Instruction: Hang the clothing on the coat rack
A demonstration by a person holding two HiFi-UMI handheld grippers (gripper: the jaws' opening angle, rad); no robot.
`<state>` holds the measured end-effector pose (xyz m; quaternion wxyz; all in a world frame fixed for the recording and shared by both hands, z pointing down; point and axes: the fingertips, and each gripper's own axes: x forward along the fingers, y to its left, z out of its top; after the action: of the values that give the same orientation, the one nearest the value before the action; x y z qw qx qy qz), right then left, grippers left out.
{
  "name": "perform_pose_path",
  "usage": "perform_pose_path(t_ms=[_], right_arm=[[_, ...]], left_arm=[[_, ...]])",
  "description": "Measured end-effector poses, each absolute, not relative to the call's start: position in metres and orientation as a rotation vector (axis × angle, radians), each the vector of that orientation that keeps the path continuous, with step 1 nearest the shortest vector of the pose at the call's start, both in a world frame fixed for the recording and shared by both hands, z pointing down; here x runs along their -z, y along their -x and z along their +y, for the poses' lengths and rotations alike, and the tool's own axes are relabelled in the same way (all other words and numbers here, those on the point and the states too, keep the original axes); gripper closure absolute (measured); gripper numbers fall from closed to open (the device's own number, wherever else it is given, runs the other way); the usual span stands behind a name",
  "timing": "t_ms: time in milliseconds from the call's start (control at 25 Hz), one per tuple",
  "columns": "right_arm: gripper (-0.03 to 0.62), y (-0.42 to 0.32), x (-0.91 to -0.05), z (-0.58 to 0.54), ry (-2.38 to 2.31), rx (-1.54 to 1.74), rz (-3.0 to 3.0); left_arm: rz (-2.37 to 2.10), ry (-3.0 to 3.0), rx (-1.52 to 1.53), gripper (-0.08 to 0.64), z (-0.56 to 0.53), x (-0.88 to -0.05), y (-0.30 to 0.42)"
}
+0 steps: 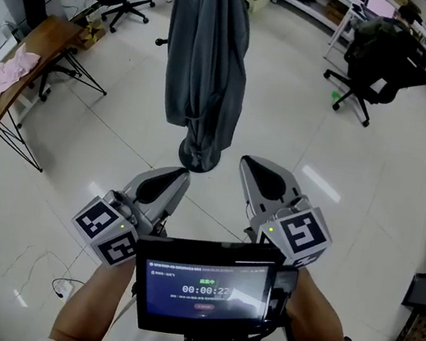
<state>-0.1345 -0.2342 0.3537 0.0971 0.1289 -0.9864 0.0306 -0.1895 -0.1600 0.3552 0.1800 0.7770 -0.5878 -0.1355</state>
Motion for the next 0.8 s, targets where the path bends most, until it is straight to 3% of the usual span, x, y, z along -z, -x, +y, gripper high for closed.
perform_pose_path(t_ms=[800], right_arm=[[0.591,0.1412,-0.3481,-0.2292,-0.35,-0.048,-2.912]], left_arm=[[-1.639,-2.201,0.376,0.56,-0.1585,-0.3555,0.1871]])
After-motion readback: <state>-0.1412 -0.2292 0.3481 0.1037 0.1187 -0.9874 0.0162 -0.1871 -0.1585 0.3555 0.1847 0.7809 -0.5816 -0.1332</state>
